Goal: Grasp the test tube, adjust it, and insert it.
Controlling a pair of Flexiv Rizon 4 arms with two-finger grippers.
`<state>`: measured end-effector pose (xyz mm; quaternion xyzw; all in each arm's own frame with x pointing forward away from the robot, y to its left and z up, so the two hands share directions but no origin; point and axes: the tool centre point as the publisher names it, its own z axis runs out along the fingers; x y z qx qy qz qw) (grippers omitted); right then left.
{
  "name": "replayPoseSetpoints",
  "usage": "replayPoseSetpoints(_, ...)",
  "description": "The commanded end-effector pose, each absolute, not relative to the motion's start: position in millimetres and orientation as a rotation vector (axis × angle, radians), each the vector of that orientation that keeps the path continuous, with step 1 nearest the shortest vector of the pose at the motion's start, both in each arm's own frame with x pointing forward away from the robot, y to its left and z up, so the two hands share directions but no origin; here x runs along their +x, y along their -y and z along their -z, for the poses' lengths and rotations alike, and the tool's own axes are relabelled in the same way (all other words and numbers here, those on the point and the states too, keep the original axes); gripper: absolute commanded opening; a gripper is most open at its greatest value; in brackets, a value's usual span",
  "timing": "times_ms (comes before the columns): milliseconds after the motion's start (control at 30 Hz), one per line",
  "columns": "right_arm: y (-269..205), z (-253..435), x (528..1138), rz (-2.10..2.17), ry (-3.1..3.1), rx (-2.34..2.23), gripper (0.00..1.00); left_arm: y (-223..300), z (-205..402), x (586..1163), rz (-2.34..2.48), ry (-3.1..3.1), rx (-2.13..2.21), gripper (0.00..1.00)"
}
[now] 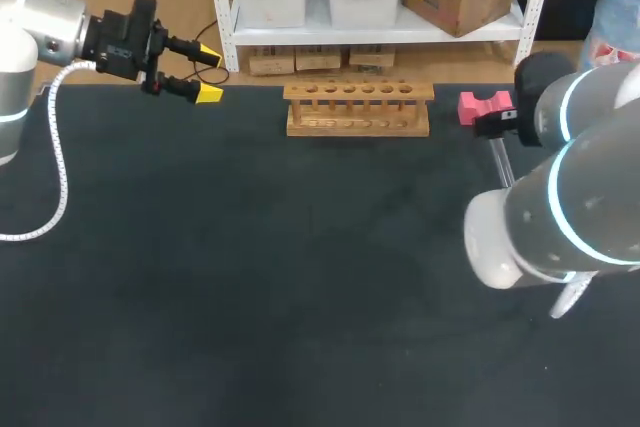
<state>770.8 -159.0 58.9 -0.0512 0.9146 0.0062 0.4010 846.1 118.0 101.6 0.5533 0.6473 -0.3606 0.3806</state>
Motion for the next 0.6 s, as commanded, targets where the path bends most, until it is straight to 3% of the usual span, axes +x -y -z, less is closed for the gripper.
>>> replayPoseSetpoints(33,152,-51,777,0.479,-2.274,0.085,1.00,-118,-101,847,0.921,-1.652,1.413,1.00)
replayPoseSetpoints(600,160,-21,789,0.359,-2.374,0.068,1.00,-118,-101,847,0.921,-1.652,1.413,1.00)
